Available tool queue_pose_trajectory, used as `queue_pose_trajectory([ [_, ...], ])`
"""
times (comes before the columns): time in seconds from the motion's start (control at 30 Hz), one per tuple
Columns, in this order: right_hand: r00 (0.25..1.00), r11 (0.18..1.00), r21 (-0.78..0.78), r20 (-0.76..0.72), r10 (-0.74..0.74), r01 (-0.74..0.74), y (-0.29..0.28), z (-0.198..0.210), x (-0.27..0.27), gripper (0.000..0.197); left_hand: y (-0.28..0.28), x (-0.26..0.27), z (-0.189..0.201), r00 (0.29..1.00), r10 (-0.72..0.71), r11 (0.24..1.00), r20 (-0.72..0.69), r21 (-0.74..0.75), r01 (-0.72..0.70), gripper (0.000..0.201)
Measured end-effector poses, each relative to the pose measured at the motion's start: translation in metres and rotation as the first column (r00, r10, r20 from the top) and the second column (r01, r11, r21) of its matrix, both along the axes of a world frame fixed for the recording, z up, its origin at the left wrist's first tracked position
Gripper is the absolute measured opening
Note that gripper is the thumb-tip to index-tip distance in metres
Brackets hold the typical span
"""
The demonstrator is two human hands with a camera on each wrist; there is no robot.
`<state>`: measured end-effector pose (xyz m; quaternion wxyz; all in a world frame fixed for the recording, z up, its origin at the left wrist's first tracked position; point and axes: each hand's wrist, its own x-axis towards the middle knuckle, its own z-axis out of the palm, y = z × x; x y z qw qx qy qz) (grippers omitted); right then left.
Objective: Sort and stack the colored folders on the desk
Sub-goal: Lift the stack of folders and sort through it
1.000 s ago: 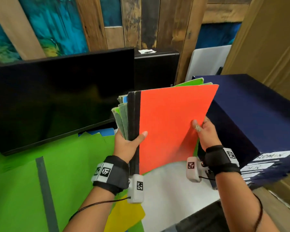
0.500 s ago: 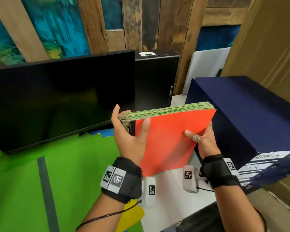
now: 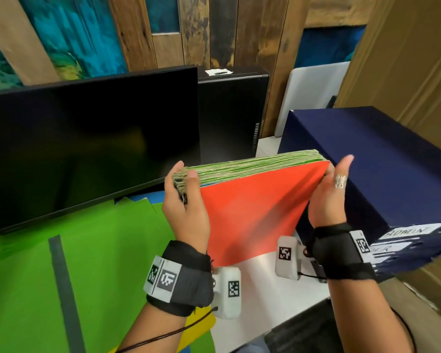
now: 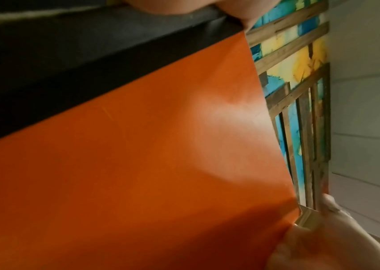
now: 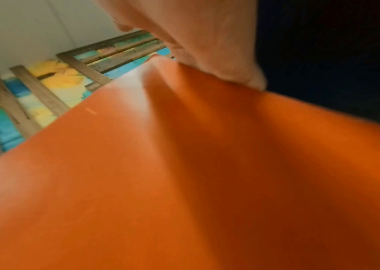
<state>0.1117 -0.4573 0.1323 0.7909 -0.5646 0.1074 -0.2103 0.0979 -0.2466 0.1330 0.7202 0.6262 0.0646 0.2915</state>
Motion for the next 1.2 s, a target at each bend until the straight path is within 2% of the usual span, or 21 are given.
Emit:
queue_pose_trajectory([
  [0.07,0.996,0.997,-0.033,-0.051,-0.077,0.076,0.006,0.008,0.007,0.052,-0.003,-0.001,0.002,0.999,0.003,1.000,0.053,0.025,-0.005,0.029],
  [0.13,0.977,0.982,-0.077,-0.109,-0.182,0.174,0.010,0.009,0.015,0.036,-0.002,-0.002,0.004,0.995,-0.003,0.998,0.095,0.055,-0.002,0.042],
  [0.2,0.969,0.972,-0.079,-0.094,-0.230,0.223,0.011,0.008,0.020,0.022,-0.001,-0.001,0.004,0.993,0.001,0.995,0.115,0.096,-0.012,0.043],
  [0.23,0.969,0.970,-0.086,-0.079,-0.234,0.227,0.011,0.006,0.021,0.021,0.001,-0.001,0.002,0.992,-0.004,0.992,0.127,0.126,-0.013,0.043],
  [0.3,0.976,0.973,-0.108,-0.061,-0.211,0.203,0.011,0.004,0.020,0.031,0.006,0.000,-0.003,0.987,-0.038,0.986,0.156,0.168,0.012,0.051],
  [0.37,0.985,0.978,-0.141,-0.048,-0.163,0.155,0.011,-0.001,0.017,0.051,0.012,0.002,-0.011,0.981,-0.071,0.982,0.180,0.183,0.038,0.064],
  [0.4,0.988,0.974,-0.171,-0.034,-0.154,0.146,0.011,-0.006,0.014,0.057,0.014,0.002,-0.016,0.981,-0.072,0.978,0.179,0.204,0.035,0.069],
  [0.43,0.989,0.970,-0.198,-0.008,-0.149,0.145,0.012,-0.009,0.011,0.054,0.016,0.003,-0.022,0.985,-0.066,0.972,0.159,0.233,0.027,0.074],
  [0.5,0.993,0.960,-0.254,0.000,-0.121,0.117,0.013,-0.024,0.003,0.041,0.020,0.002,-0.040,0.996,-0.062,0.958,0.069,0.285,0.040,0.080],
  [0.53,0.996,0.956,-0.284,-0.025,-0.087,0.076,0.012,-0.037,-0.002,0.041,0.021,0.000,-0.050,0.998,-0.068,0.951,0.002,0.304,0.064,0.077],
  [0.63,0.984,0.924,-0.374,-0.177,0.015,-0.081,0.011,-0.081,-0.015,0.059,0.024,-0.015,-0.093,0.961,-0.054,0.907,-0.272,0.390,0.161,0.076],
  [0.7,0.966,0.910,-0.394,-0.256,0.026,-0.129,0.013,-0.091,-0.019,0.056,0.027,-0.022,-0.115,0.922,-0.060,0.882,-0.382,0.412,0.228,0.076],
  [0.77,0.968,0.907,-0.408,-0.252,0.004,-0.110,0.016,-0.086,-0.016,0.053,0.031,-0.016,-0.124,0.905,-0.067,0.849,-0.420,0.452,0.273,0.071],
  [0.87,0.968,0.906,-0.422,-0.229,-0.097,-0.009,0.021,-0.076,-0.010,0.055,0.033,-0.002,-0.120,0.882,-0.004,0.744,-0.472,0.588,0.318,0.065],
  [0.97,0.917,0.859,-0.508,-0.309,-0.250,0.063,0.022,-0.076,-0.003,0.058,0.028,-0.002,-0.116,0.863,0.056,0.705,-0.502,0.632,0.322,0.065],
  [1.07,0.821,0.777,-0.627,-0.471,-0.321,-0.056,0.015,-0.086,0.005,0.076,0.018,-0.007,-0.125,0.803,0.047,0.705,-0.594,0.589,0.394,0.071],
  [1.2,0.721,0.731,-0.620,-0.642,-0.262,-0.287,0.007,-0.111,0.000,0.119,0.012,-0.018,-0.140,0.661,0.045,0.658,-0.749,0.520,0.545,0.073],
])
